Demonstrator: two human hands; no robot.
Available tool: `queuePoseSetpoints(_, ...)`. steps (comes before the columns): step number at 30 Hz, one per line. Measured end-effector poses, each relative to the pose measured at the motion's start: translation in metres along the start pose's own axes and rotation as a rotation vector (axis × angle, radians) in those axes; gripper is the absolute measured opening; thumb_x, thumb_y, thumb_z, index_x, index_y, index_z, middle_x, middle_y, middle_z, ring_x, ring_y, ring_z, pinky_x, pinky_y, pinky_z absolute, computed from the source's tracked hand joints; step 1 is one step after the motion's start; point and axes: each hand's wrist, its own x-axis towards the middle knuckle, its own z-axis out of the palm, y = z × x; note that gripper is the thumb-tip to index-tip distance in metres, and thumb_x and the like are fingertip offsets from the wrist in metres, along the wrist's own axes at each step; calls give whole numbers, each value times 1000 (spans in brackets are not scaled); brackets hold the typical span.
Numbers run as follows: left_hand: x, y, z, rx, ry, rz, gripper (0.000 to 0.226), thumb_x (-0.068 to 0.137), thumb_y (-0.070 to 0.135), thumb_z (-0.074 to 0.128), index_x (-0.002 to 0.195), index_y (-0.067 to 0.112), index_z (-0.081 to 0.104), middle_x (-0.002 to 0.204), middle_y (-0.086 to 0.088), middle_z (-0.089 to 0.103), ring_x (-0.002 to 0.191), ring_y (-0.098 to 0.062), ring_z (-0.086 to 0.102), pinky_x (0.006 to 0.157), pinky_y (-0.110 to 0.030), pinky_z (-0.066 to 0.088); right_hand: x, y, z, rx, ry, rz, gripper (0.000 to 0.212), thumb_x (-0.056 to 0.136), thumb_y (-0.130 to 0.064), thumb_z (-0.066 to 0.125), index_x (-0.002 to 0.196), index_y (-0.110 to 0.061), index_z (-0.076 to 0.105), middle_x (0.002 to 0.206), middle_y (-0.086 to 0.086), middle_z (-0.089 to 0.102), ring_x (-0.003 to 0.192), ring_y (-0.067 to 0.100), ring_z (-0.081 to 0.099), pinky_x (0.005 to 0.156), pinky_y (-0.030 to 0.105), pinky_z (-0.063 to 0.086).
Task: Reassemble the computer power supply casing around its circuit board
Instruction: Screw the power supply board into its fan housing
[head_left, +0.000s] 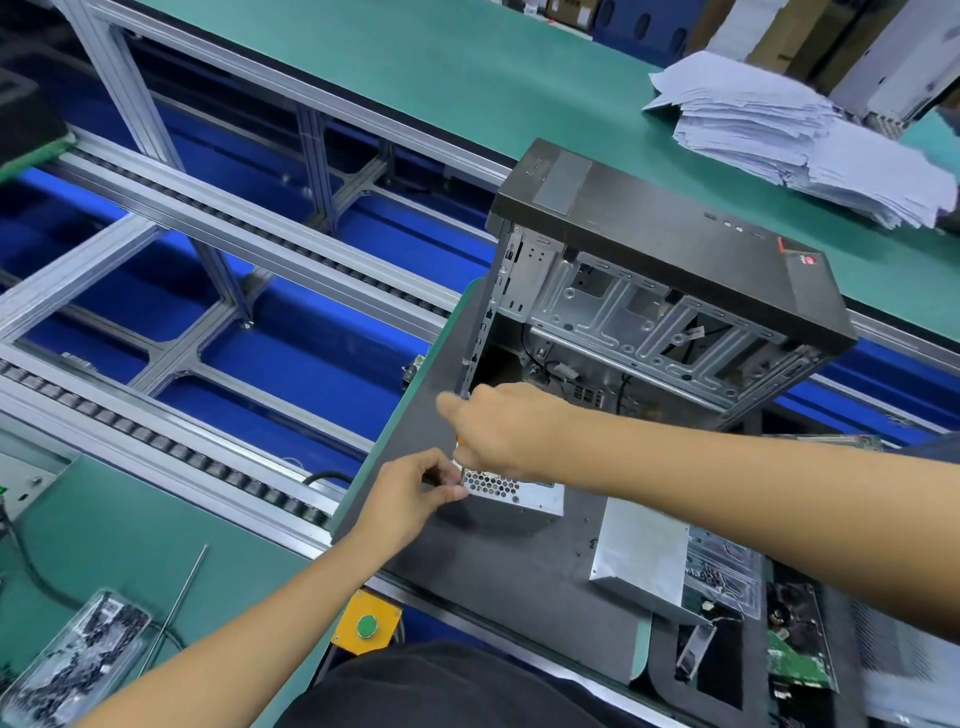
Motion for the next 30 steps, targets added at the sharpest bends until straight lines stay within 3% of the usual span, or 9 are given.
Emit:
queuePoseSetpoints(3, -1, 0, 0, 10, 18, -4, 21, 78, 31, 87, 78, 36, 66, 77, 17, 70, 76, -4, 64, 71, -22, 48, -1, 3, -2, -38, 24, 89, 32, 96, -39, 49, 93, -11, 35, 64, 0, 32, 49, 20, 32, 45, 30, 17)
queuePoseSetpoints(7, -2, 0, 0, -4, 12, -14, 19, 81, 30, 85, 74, 35, 67, 79, 16, 71, 80, -3, 65, 70, -18, 43, -3, 16, -10, -358, 67, -370, 34, 88, -46, 33, 107, -19, 30, 70, 2, 44, 44, 25, 36, 43, 31, 25)
queuePoseSetpoints(12, 1, 3, -3, 66, -5, -14, 13, 83, 29, 83, 81, 27, 71, 74, 10, 70, 74, -7, 64, 65, -22, 47, 2, 25, -24, -565, 4, -792, 31, 98, -20, 37, 126, -30, 46, 87, 2, 59, 45, 27, 39, 46, 34, 41)
queuePoseSetpoints(14, 1, 4, -1, 88, 23, 3, 11, 84, 26, 82, 83, 27, 71, 74, 12, 69, 74, -7, 63, 63, -19, 46, -5, 18, -16, -476, 20, -729, 31, 100, -26, 30, 123, -28, 50, 84, 1, 61, 53, 28, 43, 47, 33, 33)
queuePoseSetpoints(17, 0, 5, -1, 51, 26, -8, 15, 81, 28, 85, 83, 34, 71, 77, 19, 70, 77, -2, 65, 67, -16, 46, -13, -2, 2, -146, 71, -255, 17, 101, -32, 40, 109, -18, 44, 62, 1, 43, 51, 30, 38, 46, 32, 20)
queuePoseSetpoints(20, -2, 3, 0, 21, 1, 22, 17, 79, 31, 86, 84, 33, 70, 79, 17, 70, 81, -5, 65, 75, -24, 48, -10, -12, 7, 41, 62, 141, 25, 93, -27, 52, 99, -14, 32, 61, 4, 32, 48, 26, 35, 45, 33, 18)
queuePoseSetpoints(22, -5, 4, 3, 167, 124, 66, 23, 73, 39, 88, 85, 37, 68, 100, 24, 66, 99, -8, 56, 88, -30, 44, -10, -10, 7, 46, 72, 196, 25, 93, -27, 53, 100, -12, 34, 62, 4, 33, 47, 22, 32, 44, 33, 18)
queuePoseSetpoints(25, -7, 15, 6, 235, 209, 166, 49, 69, 57, 86, 110, 43, 64, 126, 21, 38, 115, -7, 31, 96, -16, 29, -13, -5, 6, -75, 108, 145, 24, 96, -31, 48, 106, -11, 40, 58, 0, 29, 44, 20, 28, 44, 32, 15)
queuePoseSetpoints(30, -7, 51, 4, -131, 143, 320, 25, 88, 39, 69, 109, 46, 58, 107, 23, 65, 105, -3, 62, 83, -12, 45, -14, -5, 2, -239, 147, 26, 26, 93, -34, 48, 94, -14, 32, 52, -3, 27, 39, 19, 26, 44, 28, 14)
